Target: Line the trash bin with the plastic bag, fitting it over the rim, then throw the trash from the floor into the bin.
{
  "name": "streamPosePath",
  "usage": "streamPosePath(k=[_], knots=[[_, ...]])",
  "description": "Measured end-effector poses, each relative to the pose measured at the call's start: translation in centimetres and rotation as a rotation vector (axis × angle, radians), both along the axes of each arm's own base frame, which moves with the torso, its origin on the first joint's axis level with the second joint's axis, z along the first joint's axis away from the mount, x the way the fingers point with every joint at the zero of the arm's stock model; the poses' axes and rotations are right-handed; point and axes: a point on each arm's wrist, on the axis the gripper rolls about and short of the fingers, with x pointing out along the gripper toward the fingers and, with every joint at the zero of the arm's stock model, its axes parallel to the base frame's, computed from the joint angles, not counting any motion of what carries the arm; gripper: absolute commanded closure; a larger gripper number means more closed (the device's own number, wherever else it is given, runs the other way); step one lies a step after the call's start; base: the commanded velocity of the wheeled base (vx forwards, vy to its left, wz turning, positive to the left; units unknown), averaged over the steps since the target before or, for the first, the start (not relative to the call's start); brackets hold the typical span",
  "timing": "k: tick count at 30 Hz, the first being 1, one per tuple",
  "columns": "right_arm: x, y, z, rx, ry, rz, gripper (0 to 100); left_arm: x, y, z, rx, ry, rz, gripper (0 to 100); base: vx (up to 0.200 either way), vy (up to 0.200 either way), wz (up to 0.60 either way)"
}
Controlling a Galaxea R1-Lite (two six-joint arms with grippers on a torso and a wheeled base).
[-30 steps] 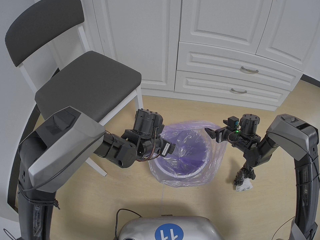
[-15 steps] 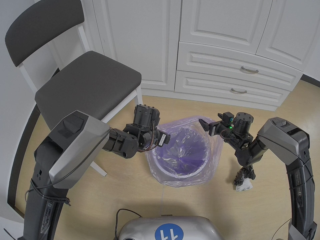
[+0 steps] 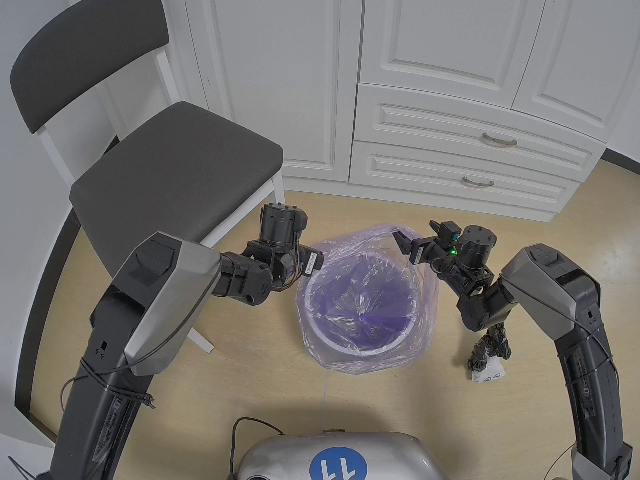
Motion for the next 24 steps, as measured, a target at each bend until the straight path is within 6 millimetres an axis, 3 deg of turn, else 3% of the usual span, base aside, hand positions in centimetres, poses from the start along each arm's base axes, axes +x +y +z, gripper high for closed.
streamPosePath(k=[12,24], knots=[[2.4,-0.2,-3.7,0.018,0.0,-0.014,0,1.7,0.3,-3.3,0.008,-0.027,0.064,0,0.0,0.0,0.0],[2.6,-0.9,-6.4,0.006,0.069,-0.026,0,1.9,0.8,-4.2,0.025,-0.002,0.073,0,0.0,0.0,0.0]])
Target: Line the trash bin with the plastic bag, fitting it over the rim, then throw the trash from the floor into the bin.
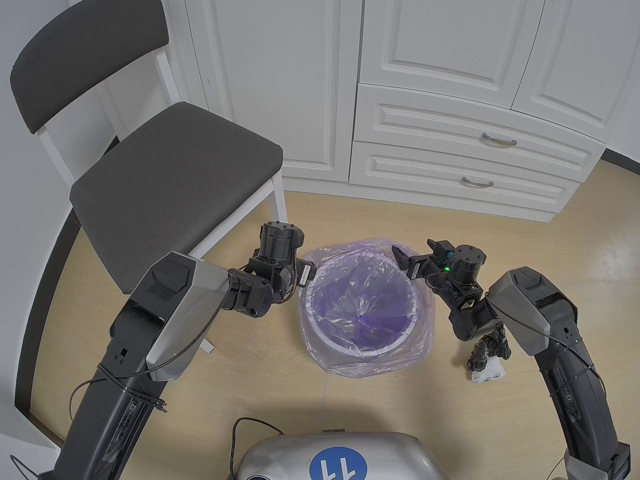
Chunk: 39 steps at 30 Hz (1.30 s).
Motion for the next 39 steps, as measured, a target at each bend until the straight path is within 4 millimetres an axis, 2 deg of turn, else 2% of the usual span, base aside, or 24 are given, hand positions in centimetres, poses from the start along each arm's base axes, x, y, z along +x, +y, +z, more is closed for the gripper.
streamPosePath(k=[13,22,31,39], knots=[[-1.8,0.1,-0.9,-0.027,0.094,0.018,0,-1.9,-0.1,0.9,0.053,0.121,-0.025,0,0.0,0.0,0.0],[-2.8,0.3,-1.0,-0.047,0.155,0.029,0,-3.7,0.5,0.4,0.073,0.194,-0.052,0,0.0,0.0,0.0],[-1.7,-0.2,2.1,0.026,0.084,0.013,0,-3.1,1.2,1.4,0.012,0.164,-0.016,0,0.0,0.0,0.0],[-2.3,-1.1,4.7,0.116,0.258,-0.01,0,-3.1,1.5,1.9,-0.01,0.153,-0.005,0,0.0,0.0,0.0]])
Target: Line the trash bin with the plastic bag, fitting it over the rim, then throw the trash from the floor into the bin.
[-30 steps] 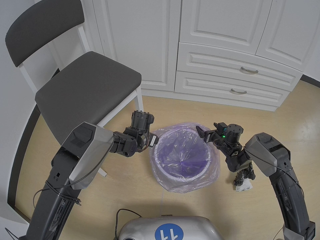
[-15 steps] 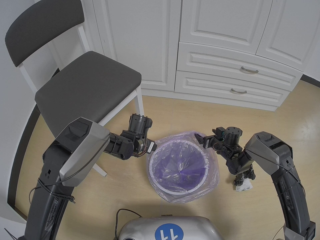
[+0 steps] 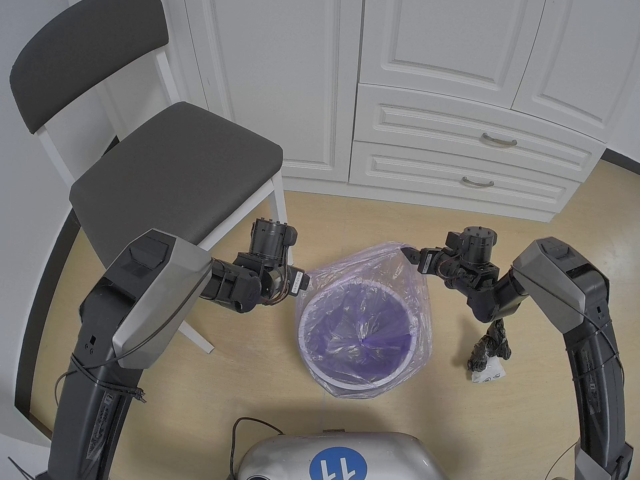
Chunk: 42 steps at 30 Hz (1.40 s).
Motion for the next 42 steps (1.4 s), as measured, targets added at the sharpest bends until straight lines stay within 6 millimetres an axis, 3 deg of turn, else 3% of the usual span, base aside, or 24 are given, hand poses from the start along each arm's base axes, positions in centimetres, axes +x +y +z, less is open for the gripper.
streamPosePath(k=[9,15,21,27,34,42], knots=[[-2.0,-0.8,1.5,-0.001,0.344,0.021,0,-0.3,0.1,-0.2,0.006,0.012,0.0,0,0.0,0.0,0.0],[-2.8,-2.5,4.7,0.032,0.335,0.043,0,-0.4,0.4,-0.6,0.011,0.026,0.006,0,0.0,0.0,0.0],[-4.3,-3.8,5.6,-0.065,0.35,0.083,0,-0.5,0.5,-0.9,0.012,0.036,0.008,0,0.0,0.0,0.0],[-5.4,-4.7,4.0,-0.257,0.38,0.165,0,-0.6,0.6,-1.1,0.011,0.043,0.012,0,0.0,0.0,0.0],[-5.9,-4.2,0.9,-0.276,0.484,0.198,0,-0.6,0.6,-2.0,0.002,0.06,0.025,0,0.0,0.0,0.0],[-5.0,-3.8,-1.3,-0.305,0.516,0.176,0,-0.5,0.8,-3.3,0.017,0.083,0.028,0,0.0,0.0,0.0]])
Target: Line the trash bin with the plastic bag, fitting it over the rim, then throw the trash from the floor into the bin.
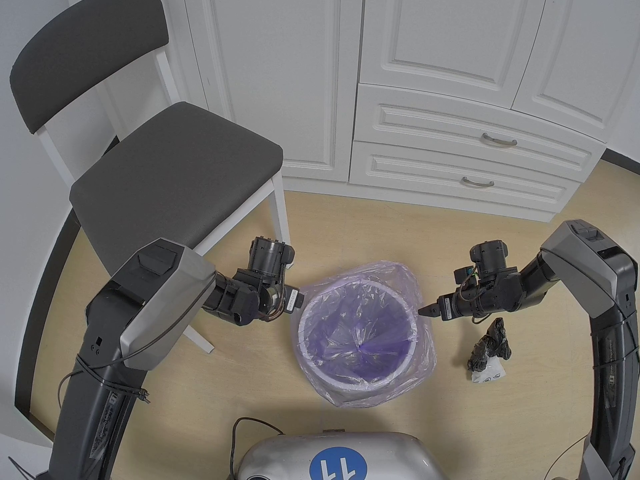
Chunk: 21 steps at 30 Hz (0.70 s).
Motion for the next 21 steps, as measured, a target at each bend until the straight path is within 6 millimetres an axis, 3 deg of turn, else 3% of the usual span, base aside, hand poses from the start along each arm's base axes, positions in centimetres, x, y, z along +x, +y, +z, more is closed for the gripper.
streamPosePath(k=[11,21], knots=[[3.3,-0.3,-3.0,-0.07,0.039,-0.119,0,0.7,1.8,-2.5,0.087,0.07,-0.007,0,0.0,0.0,0.0],[4.4,-0.1,-6.2,-0.086,0.075,-0.135,0,0.9,2.0,-4.0,0.146,0.106,-0.035,0,0.0,0.0,0.0]])
